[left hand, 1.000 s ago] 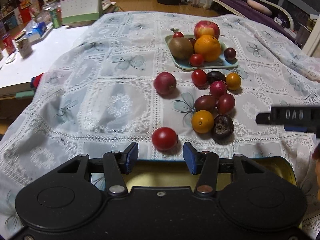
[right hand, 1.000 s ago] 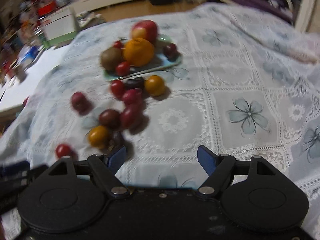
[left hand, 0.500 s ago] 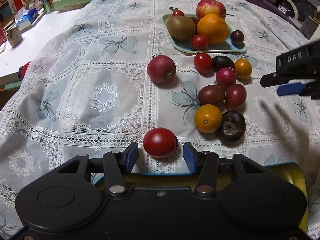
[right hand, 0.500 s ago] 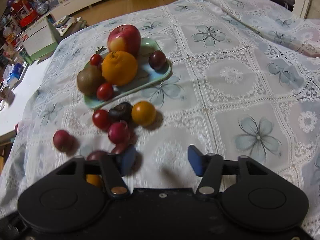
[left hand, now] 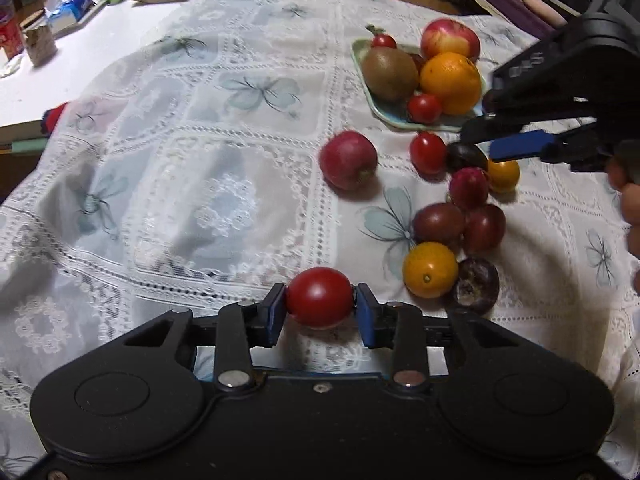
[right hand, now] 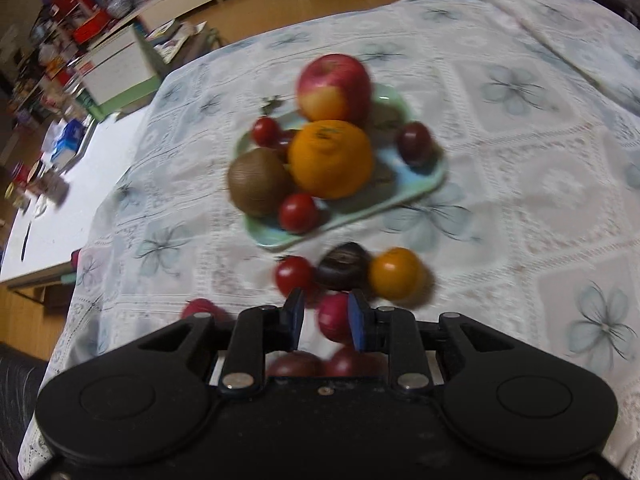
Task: Organize fruits
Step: 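Carry the red tomato in the left gripper over the gold tray while the right gripper carries its tomato there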
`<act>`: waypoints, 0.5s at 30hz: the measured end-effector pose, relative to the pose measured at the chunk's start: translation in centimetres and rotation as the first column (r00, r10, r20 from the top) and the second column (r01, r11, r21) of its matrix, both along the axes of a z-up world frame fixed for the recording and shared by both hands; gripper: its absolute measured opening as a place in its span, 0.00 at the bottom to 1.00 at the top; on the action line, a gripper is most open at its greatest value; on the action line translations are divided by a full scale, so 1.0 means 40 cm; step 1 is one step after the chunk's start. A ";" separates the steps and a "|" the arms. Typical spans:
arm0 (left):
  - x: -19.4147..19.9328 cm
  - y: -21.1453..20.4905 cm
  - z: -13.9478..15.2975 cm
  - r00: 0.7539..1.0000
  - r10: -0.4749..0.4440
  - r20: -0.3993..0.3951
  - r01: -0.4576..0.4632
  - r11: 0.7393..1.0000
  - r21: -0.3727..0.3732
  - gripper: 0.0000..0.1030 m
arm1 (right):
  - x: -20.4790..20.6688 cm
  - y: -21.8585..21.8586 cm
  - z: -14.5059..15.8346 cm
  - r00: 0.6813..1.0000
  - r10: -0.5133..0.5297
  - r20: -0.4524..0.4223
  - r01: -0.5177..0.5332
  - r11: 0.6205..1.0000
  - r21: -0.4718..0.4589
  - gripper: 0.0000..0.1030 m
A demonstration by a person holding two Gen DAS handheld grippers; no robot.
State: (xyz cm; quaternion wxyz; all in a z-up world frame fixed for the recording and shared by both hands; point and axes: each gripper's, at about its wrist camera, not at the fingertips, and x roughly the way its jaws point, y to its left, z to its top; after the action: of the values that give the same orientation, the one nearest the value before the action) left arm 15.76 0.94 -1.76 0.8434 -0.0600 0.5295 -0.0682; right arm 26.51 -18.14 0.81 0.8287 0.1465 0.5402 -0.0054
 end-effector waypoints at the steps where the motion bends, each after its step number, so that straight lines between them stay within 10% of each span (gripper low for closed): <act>1: 0.000 0.003 0.004 1.000 0.004 0.003 -0.004 1.000 0.002 0.43 | 0.011 0.013 -0.002 1.000 0.014 -0.002 -0.014 1.000 -0.003 0.26; 15: -0.015 0.043 0.007 1.000 0.026 0.005 -0.026 1.000 0.004 0.43 | 0.105 0.106 -0.073 0.982 0.186 0.016 -0.184 0.979 -0.083 0.29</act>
State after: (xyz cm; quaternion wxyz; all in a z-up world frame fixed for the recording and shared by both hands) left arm 15.15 2.65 -1.48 0.8456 -0.0648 0.5269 -0.0564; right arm 30.72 -13.89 -2.12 0.8371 0.0616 0.5411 0.0515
